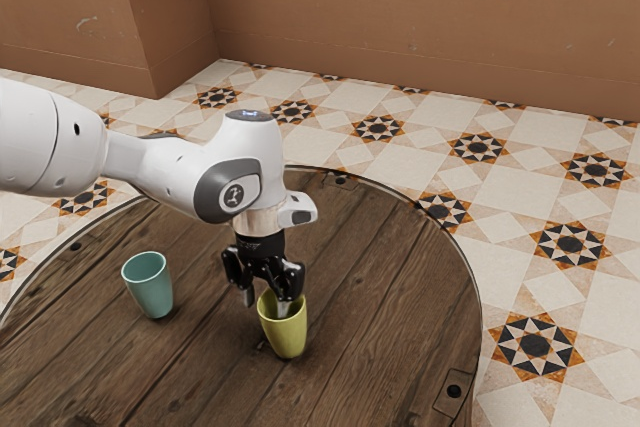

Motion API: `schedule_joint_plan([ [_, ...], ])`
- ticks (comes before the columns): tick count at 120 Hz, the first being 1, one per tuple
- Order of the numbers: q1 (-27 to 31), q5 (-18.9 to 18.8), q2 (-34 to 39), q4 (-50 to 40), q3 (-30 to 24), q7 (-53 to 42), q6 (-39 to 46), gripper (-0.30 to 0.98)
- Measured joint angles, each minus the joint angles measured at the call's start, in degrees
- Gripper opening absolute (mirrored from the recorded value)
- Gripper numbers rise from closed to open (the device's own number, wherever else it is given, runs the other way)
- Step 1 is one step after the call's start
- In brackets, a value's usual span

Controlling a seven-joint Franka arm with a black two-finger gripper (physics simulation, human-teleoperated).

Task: Place the right cup onto the left cup

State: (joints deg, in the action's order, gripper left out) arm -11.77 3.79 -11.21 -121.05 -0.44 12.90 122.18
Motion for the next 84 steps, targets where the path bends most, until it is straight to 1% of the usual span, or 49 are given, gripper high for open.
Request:
schedule_joint_plan([
  [23, 0.0, -0.19, 0.07, 0.19, 0.0, 0.23, 0.32, 0.12],
  [36, -0.08, -0.25, 0.12, 0.56, 0.0, 0.35, 0.4, 0.02],
  [59, -0.2, -0.91, 0.56, 0.6, 0.0, 0.58, 0.47, -0.06],
  [84, -0.05, -2.21, 6.83, 0.12, -0.01, 0.93, -0.52, -0.09],
])
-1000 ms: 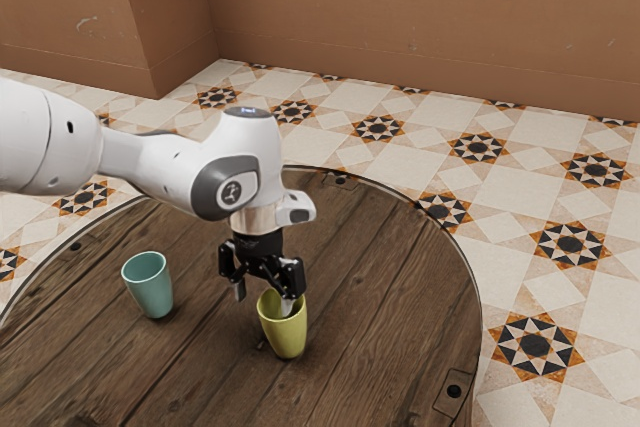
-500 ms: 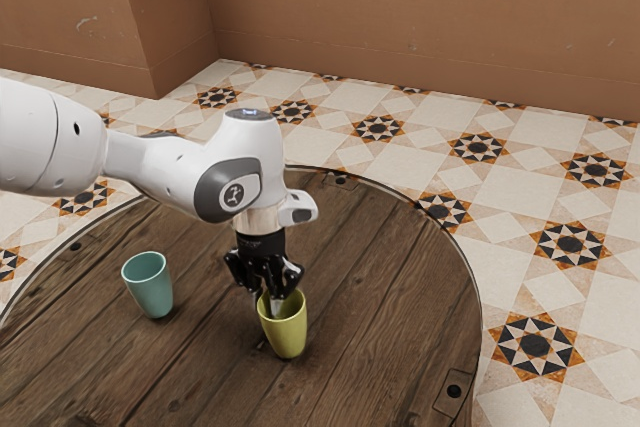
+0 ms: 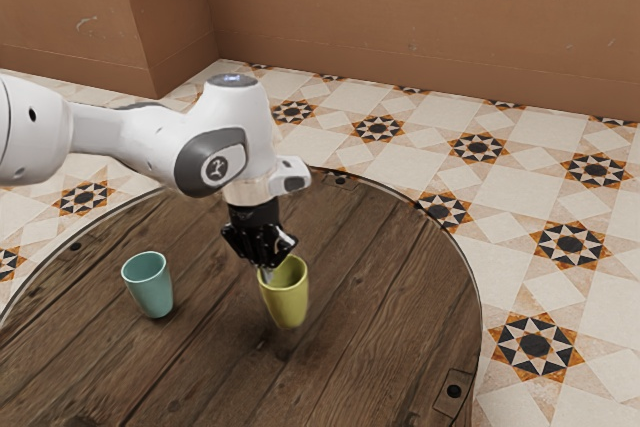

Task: Place the right cup onto the left cup

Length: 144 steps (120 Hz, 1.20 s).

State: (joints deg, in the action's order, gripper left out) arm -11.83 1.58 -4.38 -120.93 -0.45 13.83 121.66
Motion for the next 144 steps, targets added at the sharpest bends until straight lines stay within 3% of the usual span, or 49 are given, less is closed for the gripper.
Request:
schedule_joint_plan([
  [34, 2.2, -0.49, 8.79, -0.19, 0.12, 0.32, -5.78, -0.1],
  [144, 25.77, -0.68, 17.89, -5.44, 0.02, -2.73, -13.44, -0.1],
])
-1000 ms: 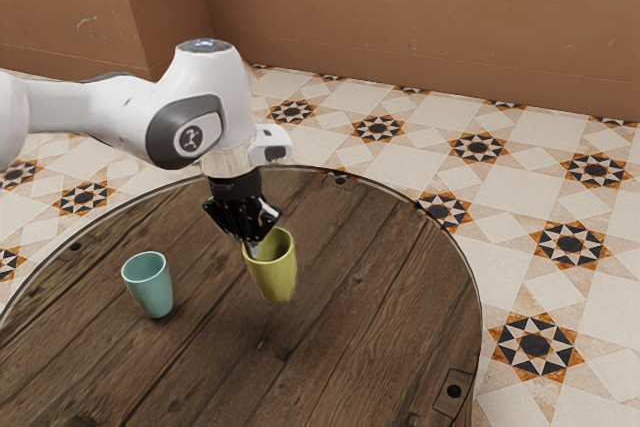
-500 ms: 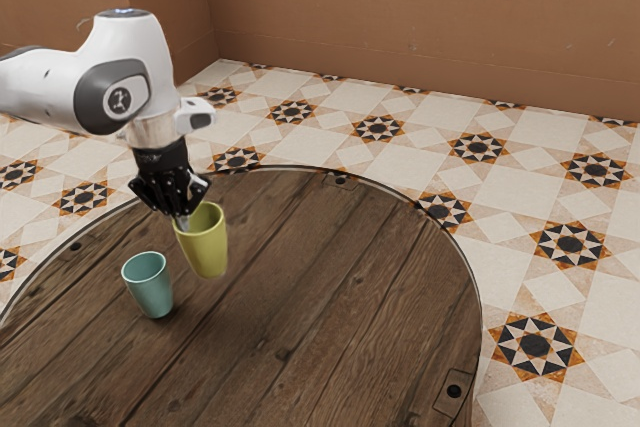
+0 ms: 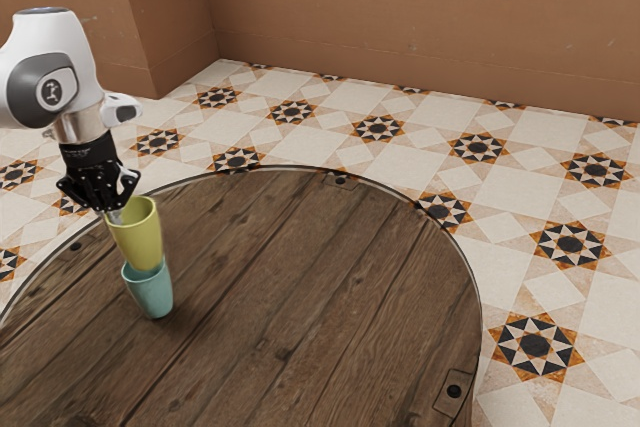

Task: Place the right cup onto the left cup

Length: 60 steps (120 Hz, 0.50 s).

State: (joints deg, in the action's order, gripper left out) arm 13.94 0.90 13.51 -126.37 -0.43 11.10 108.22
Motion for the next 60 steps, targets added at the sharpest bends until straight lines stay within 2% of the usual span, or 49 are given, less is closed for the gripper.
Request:
schedule_joint_plan([
  [60, 7.19, -0.19, -1.36, 0.74, 0.0, -2.88, 0.72, -0.1],
])
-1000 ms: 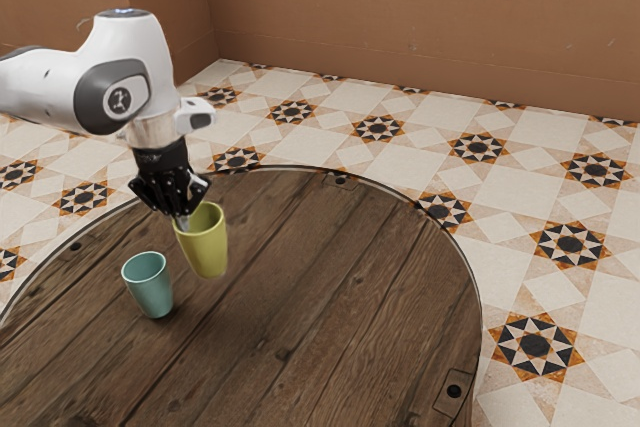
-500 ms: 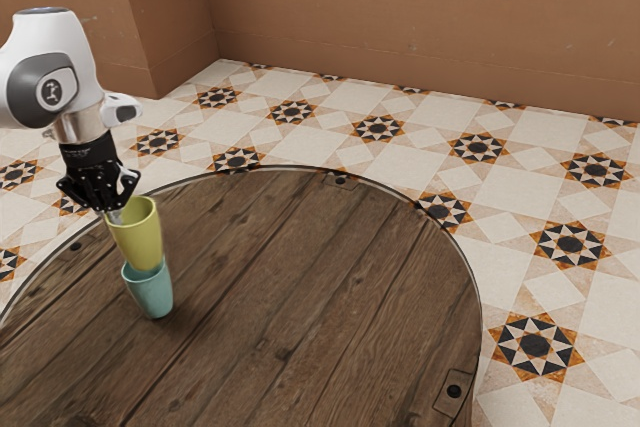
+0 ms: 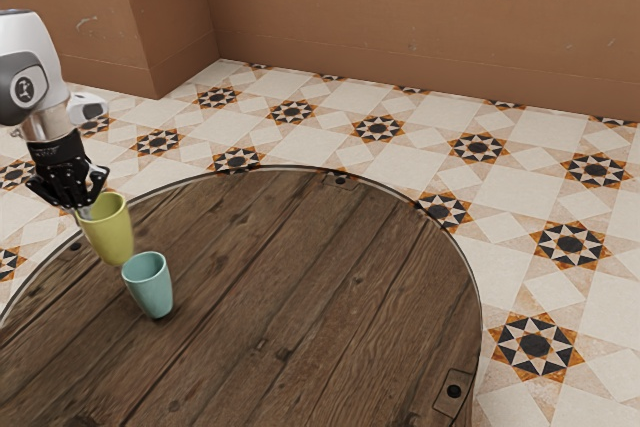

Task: Place the right cup onto the left cup

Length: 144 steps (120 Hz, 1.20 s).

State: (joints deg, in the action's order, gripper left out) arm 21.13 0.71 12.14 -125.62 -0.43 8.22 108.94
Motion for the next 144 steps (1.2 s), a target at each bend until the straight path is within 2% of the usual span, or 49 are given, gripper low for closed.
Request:
schedule_joint_plan([
  [82, -3.71, -0.53, -6.88, 4.48, -0.06, -1.79, -0.17, -0.1],
  [144, -2.92, -0.79, -9.11, 4.33, 0.03, -2.17, 0.47, -0.1],
])
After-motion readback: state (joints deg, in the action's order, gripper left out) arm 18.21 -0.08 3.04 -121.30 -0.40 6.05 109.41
